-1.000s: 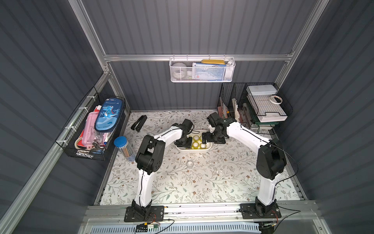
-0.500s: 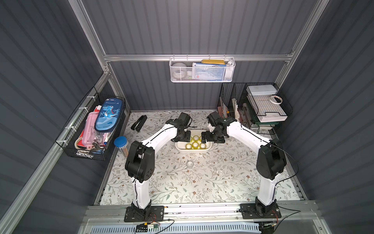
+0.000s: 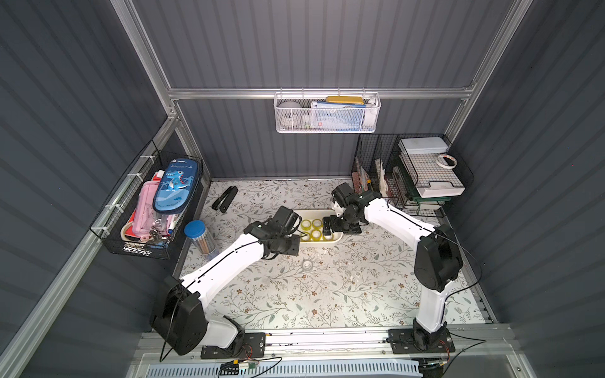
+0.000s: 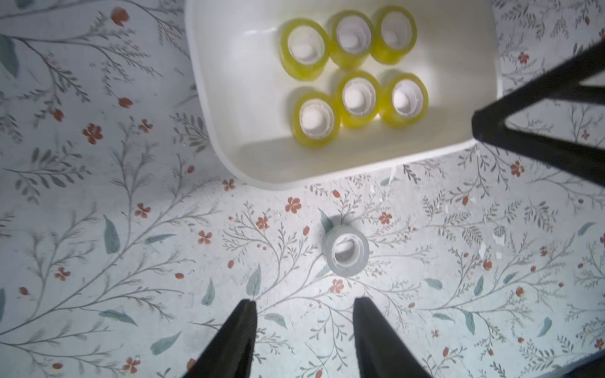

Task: Put the transparent tape into the storage box
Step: Pick up the tape at the center of the board.

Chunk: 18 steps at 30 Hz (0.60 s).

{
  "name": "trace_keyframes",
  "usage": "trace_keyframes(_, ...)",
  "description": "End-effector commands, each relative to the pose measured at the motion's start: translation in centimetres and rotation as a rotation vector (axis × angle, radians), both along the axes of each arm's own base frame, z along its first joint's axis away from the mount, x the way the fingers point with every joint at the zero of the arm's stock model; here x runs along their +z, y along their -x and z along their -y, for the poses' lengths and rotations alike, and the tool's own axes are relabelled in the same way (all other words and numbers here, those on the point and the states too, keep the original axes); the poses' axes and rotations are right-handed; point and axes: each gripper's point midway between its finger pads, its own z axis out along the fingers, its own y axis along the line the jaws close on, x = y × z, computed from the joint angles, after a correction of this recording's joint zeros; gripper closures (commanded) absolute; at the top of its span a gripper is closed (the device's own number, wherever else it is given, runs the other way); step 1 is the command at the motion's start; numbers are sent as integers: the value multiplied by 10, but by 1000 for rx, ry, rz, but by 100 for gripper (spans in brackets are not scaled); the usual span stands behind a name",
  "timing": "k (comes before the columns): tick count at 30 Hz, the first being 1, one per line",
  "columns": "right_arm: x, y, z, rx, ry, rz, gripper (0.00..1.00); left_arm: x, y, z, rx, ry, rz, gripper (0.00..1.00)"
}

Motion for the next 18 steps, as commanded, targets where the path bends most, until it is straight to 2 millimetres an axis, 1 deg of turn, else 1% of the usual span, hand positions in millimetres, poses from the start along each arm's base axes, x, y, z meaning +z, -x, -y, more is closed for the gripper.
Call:
trace_keyframes(1, 7, 12, 0, 12, -3, -1, 1, -19, 14, 1, 23, -4, -41, 49)
trace_keyframes(3, 8, 15, -1, 14, 2, 3, 1, -32, 18, 5, 16, -8, -59, 49)
trace_keyframes(6, 9, 20, -2, 12, 4, 10, 1, -49, 18, 7, 22, -17, -74, 50)
trace_keyframes(12, 10, 29, 2, 3, 18, 16, 1, -66, 11, 17, 25, -2, -76, 51)
trace_keyframes(18, 11, 34, 9, -8, 30, 21, 1, -84, 7, 28, 12, -2, -93, 52)
